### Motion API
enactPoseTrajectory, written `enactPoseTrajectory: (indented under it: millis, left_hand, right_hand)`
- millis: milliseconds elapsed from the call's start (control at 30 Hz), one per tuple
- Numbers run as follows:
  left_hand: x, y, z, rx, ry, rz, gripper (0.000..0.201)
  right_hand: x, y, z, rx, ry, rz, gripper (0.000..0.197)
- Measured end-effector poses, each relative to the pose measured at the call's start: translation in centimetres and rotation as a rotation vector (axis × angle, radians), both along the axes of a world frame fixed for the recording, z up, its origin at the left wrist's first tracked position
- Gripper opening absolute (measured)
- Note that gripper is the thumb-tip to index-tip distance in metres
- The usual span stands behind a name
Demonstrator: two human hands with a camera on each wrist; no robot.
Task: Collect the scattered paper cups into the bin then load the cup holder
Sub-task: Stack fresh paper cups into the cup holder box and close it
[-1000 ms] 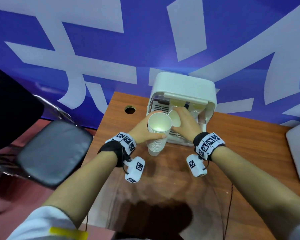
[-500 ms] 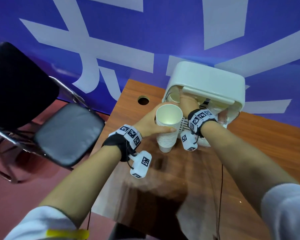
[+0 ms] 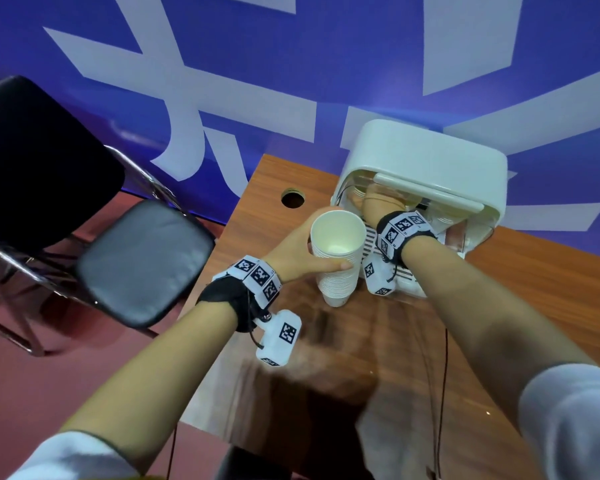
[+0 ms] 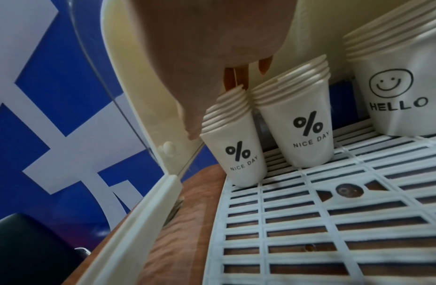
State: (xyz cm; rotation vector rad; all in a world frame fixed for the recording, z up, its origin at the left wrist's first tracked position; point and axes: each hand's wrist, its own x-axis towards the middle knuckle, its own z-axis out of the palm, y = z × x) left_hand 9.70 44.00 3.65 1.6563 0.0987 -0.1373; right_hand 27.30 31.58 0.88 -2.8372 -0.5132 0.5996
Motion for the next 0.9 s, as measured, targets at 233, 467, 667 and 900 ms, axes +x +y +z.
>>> enactPoseTrajectory:
  millis: [233,467,667,900]
  left_hand:
    - [0.2,-1.9,0.3,0.094,-0.009,-0.038,0.075]
    - [-0.1,-3.7,1.2,0.158,-0.061,-0.134,0.076]
    - [-0.7,-4.8,1.4,0.210,-0.068,-0.113,0.095]
    - [-1.1,-5.0,0.8,0.159,0.004,-0.040,0.103]
  right_hand:
    - [-3.3,-2.6,2.7,0.131,-0.253,0.060,0.050]
    - [-9.0,-9.2,5.5,0.411,-0.099,0.145,0.041]
    - [-13.4,-9.5,10.3,0.582,-0.001,0.125,0.052]
    - [-14.6,-8.2,10.9,0.348,-0.144,0.198,0.082]
